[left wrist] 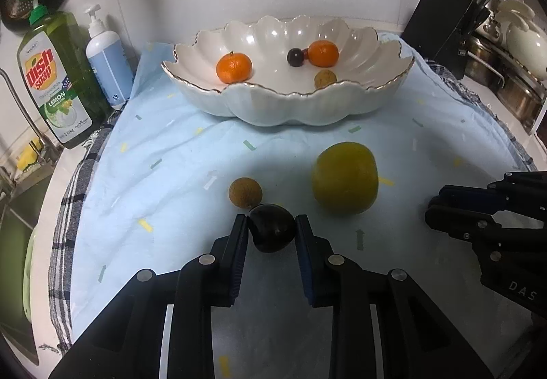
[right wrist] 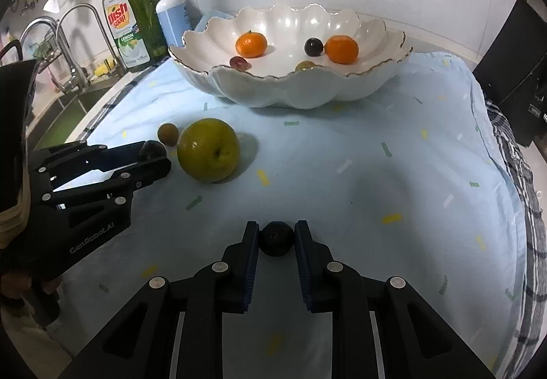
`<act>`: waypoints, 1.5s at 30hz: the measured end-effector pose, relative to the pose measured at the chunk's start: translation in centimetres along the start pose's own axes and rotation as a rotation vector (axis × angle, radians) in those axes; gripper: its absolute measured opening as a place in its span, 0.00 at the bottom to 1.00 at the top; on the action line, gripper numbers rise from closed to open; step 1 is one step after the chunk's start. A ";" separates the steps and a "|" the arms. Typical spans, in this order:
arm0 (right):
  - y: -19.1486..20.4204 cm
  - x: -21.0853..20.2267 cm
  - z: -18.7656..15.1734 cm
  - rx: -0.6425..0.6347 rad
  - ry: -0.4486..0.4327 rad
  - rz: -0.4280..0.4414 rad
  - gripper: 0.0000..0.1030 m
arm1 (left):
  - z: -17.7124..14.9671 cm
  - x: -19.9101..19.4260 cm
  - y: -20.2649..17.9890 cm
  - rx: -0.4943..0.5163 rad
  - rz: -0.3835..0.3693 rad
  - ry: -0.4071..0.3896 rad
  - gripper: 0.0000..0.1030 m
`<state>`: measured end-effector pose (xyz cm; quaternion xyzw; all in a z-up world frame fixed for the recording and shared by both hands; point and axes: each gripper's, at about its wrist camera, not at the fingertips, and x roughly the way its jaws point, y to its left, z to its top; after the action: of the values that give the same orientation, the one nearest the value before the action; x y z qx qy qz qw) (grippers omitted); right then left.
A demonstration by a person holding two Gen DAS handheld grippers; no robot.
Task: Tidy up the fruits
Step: 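Lift both dark plums and carry them over the white bowl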
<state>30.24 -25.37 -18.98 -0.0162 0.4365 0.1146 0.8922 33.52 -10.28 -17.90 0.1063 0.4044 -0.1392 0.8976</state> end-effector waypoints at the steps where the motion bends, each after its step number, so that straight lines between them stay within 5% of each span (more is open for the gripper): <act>1: 0.0 -0.2 0.1 0.000 -0.005 0.001 0.22 | 0.0 -0.2 0.0 -0.002 0.000 -0.003 0.27; 45: 1.0 -9.0 5.0 -0.039 -0.389 0.042 0.22 | 4.5 -10.3 -0.3 0.000 0.059 -0.305 0.27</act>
<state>28.63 -25.46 -8.78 -0.0020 0.2539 0.1429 0.9566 30.00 -10.26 -7.27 0.0959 0.2598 -0.1275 0.9524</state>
